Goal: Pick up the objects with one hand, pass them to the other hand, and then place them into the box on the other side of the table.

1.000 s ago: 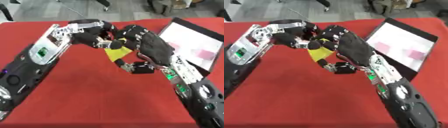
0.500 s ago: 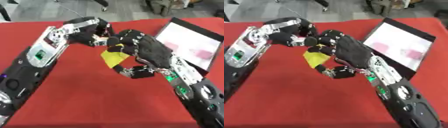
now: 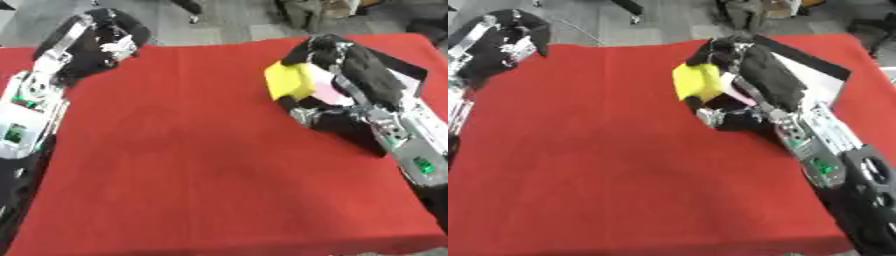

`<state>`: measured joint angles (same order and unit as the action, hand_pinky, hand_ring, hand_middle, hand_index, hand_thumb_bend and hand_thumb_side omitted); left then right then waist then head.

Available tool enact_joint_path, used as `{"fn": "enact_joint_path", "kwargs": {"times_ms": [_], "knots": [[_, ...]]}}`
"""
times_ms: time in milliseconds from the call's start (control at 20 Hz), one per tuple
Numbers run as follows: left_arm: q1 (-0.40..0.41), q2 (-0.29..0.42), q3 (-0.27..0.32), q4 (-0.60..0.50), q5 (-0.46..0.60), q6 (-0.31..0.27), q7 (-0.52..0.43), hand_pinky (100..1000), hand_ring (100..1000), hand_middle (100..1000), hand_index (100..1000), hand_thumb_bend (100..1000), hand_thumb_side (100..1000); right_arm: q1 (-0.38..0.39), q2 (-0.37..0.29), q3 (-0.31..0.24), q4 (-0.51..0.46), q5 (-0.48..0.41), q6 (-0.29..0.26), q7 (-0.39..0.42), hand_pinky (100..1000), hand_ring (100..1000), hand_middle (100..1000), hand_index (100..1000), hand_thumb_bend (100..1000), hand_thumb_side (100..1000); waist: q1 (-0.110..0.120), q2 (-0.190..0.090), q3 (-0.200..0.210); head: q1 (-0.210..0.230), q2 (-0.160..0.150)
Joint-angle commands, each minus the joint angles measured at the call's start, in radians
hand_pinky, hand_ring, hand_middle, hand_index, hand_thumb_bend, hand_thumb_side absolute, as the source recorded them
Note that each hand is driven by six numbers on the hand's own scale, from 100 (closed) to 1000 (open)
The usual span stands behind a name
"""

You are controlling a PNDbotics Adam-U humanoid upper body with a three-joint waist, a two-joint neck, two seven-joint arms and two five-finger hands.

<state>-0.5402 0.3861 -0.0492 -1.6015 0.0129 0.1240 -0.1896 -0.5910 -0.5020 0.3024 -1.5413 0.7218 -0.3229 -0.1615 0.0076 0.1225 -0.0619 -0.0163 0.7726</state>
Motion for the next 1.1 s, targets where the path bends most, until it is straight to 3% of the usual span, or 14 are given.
{"fn": "enact_joint_path", "kwargs": {"times_ms": [50, 150, 200, 250, 350, 450, 550, 650, 800, 950, 1100], "knots": [[0.03, -0.016, 0.07, -0.06, 0.012, -0.006, 0.073, 731, 482, 529, 673, 394, 508, -0.054, -0.052, -0.096, 0.196, -0.052, 0.099, -0.023, 741, 577, 350, 564, 100, 259, 0.002, -0.015, 0.01, -0.031, -0.003], [0.068, -0.044, 0.104, -0.093, 0.025, -0.012, 0.108, 732, 483, 530, 673, 395, 510, -0.102, -0.047, -0.149, 0.38, -0.056, 0.144, -0.034, 755, 620, 438, 661, 100, 290, 0.005, -0.014, 0.023, -0.048, -0.003], [0.081, -0.053, 0.113, -0.107, 0.029, -0.013, 0.119, 732, 483, 530, 673, 395, 510, -0.124, -0.043, -0.167, 0.453, -0.048, 0.147, -0.037, 755, 620, 438, 661, 100, 290, 0.005, -0.014, 0.028, -0.053, -0.003], [0.088, -0.058, 0.118, -0.117, 0.032, -0.012, 0.126, 733, 486, 532, 674, 399, 512, -0.137, -0.041, -0.179, 0.502, -0.04, 0.142, -0.042, 784, 719, 599, 795, 147, 396, 0.006, -0.014, 0.03, -0.057, -0.003], [0.125, -0.093, 0.145, -0.153, 0.033, -0.021, 0.145, 733, 489, 533, 675, 401, 514, -0.192, -0.057, -0.222, 0.661, 0.015, 0.173, -0.016, 855, 833, 793, 940, 310, 597, 0.006, -0.013, 0.053, -0.084, -0.003], [0.155, -0.122, 0.168, -0.188, 0.033, -0.024, 0.162, 734, 490, 533, 675, 403, 514, -0.233, -0.069, -0.255, 0.767, 0.074, 0.179, 0.017, 918, 899, 879, 996, 418, 707, 0.005, -0.014, 0.066, -0.099, -0.003], [0.181, -0.147, 0.187, -0.215, 0.032, -0.024, 0.177, 735, 492, 534, 677, 406, 518, -0.253, -0.089, -0.273, 0.791, 0.112, 0.168, 0.043, 971, 956, 928, 1000, 540, 803, 0.004, -0.015, 0.072, -0.108, -0.003], [0.203, -0.164, 0.2, -0.234, 0.031, -0.022, 0.186, 736, 494, 535, 678, 408, 525, -0.259, -0.115, -0.27, 0.756, 0.15, 0.144, 0.083, 995, 990, 970, 1000, 592, 850, 0.002, -0.017, 0.074, -0.112, -0.003], [0.225, -0.186, 0.213, -0.249, 0.027, -0.017, 0.192, 737, 496, 536, 678, 410, 528, -0.248, -0.15, -0.262, 0.662, 0.218, 0.112, 0.159, 1000, 998, 986, 1000, 556, 732, -0.003, -0.023, 0.073, -0.119, -0.003], [0.242, -0.208, 0.223, -0.263, 0.024, -0.016, 0.196, 737, 496, 535, 676, 409, 530, -0.187, -0.165, -0.287, 0.484, 0.214, 0.096, 0.17, 967, 960, 943, 1000, 432, 602, -0.004, -0.028, 0.069, -0.112, -0.003], [0.258, -0.228, 0.235, -0.277, 0.01, -0.019, 0.209, 736, 497, 537, 678, 405, 526, -0.071, -0.13, -0.331, 0.238, 0.121, 0.115, 0.084, 930, 908, 864, 987, 299, 528, -0.003, -0.029, 0.064, -0.062, -0.003]]}}
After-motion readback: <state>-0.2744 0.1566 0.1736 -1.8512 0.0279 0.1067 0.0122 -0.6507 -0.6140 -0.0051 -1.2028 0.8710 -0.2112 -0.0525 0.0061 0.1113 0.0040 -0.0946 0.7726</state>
